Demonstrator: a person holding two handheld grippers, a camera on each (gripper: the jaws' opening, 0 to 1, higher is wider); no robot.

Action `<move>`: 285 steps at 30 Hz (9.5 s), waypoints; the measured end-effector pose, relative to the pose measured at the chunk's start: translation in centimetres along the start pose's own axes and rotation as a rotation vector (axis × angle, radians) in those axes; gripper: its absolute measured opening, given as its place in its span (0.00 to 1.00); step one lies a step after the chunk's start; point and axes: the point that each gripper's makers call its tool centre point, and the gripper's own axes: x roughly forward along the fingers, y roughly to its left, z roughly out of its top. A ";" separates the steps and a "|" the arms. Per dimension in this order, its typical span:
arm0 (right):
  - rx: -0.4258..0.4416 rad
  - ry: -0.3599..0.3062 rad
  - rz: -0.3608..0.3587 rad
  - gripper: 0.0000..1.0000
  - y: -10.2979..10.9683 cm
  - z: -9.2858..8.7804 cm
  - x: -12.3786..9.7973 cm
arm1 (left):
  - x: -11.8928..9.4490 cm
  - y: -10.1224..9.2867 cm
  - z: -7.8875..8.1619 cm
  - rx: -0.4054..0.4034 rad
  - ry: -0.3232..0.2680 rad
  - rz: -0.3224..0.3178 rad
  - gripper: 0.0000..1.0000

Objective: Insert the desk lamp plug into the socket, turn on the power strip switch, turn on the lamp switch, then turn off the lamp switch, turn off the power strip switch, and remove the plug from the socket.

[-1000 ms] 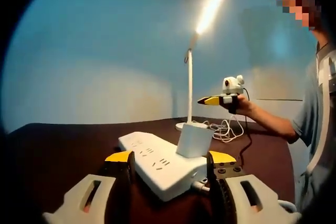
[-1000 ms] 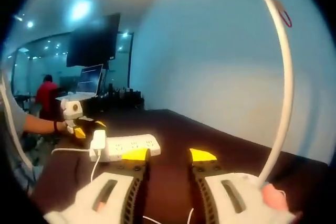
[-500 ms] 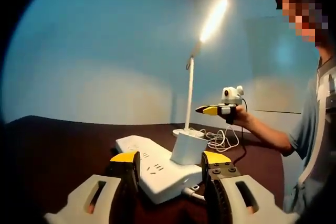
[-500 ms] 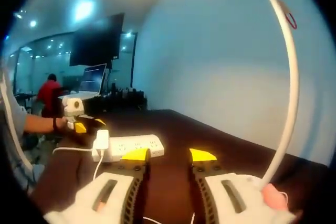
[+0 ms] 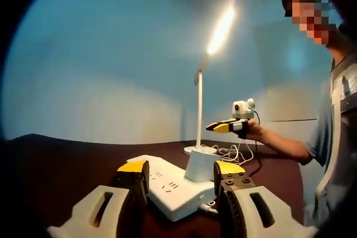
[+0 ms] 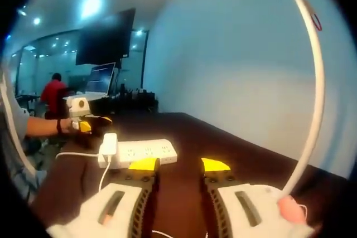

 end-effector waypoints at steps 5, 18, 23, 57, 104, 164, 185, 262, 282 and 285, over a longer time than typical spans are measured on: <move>-0.004 0.007 0.011 0.30 0.4 -0.2 0.3 | 0.2 0.2 -0.2 -0.007 0.002 0.001 0.54; -0.011 0.019 0.027 0.30 0.8 -0.4 0.8 | 0.6 -0.7 -1.9 -0.023 0.103 -0.046 0.63; -0.023 -0.001 0.076 0.30 2.4 0.0 1.4 | 0.6 -1.1 -2.8 -0.039 0.159 -0.065 0.52; -0.060 0.044 0.196 0.30 6.7 -0.8 3.3 | 0.4 0.0 -5.3 -0.007 0.275 0.028 0.35; -0.071 0.140 0.344 0.28 12.2 -2.6 4.8 | 0.6 0.2 -6.0 0.034 0.306 0.058 0.38; 0.086 0.126 -0.068 0.73 8.0 -1.3 -7.0 | -0.3 -1.4 -3.1 -0.025 0.151 -0.036 0.79; 0.164 0.074 -0.218 0.86 6.7 -2.3 -12.6 | -0.3 -1.7 -1.4 -0.070 0.044 -0.047 0.89; 0.115 0.008 -0.282 0.48 1.2 2.6 -11.7 | -0.5 -1.7 -1.8 -0.023 0.064 -0.039 0.82; 0.144 0.060 -0.291 0.30 -3.0 -0.7 -8.9 | -0.6 -1.5 -1.5 -0.016 0.048 -0.021 0.82; 0.146 0.074 -0.289 0.30 -3.4 -1.5 -8.3 | -0.6 -1.4 -1.3 -0.018 0.038 -0.017 0.82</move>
